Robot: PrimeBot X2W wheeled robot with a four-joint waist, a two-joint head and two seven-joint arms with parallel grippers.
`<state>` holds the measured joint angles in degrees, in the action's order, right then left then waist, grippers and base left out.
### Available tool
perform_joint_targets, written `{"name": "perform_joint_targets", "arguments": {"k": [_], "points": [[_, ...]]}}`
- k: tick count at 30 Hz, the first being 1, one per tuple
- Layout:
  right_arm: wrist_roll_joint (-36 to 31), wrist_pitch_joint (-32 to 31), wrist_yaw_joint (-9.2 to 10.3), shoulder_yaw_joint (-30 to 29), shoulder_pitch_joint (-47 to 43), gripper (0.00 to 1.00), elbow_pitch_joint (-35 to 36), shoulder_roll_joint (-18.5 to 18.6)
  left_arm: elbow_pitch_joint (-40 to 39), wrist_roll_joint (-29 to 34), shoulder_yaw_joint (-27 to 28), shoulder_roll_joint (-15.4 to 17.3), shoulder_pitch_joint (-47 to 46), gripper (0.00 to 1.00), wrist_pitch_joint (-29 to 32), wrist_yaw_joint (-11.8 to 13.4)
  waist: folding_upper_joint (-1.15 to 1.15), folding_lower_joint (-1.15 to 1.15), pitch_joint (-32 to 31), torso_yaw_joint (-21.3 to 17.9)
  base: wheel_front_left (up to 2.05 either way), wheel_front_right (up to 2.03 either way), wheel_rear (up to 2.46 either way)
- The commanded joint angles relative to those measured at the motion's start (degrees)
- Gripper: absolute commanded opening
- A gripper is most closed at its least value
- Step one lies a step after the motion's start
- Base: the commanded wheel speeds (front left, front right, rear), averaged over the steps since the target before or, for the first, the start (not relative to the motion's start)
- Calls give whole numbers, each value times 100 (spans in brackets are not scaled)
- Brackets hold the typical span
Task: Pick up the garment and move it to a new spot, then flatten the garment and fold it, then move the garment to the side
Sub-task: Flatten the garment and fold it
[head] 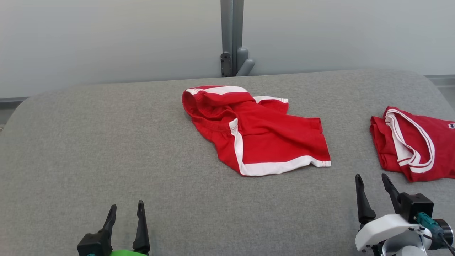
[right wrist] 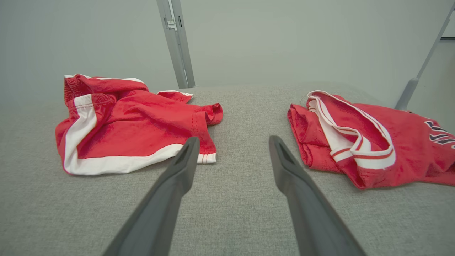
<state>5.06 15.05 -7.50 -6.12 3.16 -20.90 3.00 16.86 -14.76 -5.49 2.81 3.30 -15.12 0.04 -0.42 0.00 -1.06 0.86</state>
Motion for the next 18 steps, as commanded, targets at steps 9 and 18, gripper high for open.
{"name": "perform_joint_targets", "arguments": {"k": [9, 18], "points": [[261, 15, 4, 191, -311, 100, 143, 0, -205, 195, 101, 20, 317, 100, 2, 23, 42, 0, -155, -328, 0, 0, 0], [365, 15, 4, 292, -156, 100, 92, -2, -238, 280, -24, 20, 126, 100, 2, -20, 42, 0, 34, -241, 0, 0, 0]]}}
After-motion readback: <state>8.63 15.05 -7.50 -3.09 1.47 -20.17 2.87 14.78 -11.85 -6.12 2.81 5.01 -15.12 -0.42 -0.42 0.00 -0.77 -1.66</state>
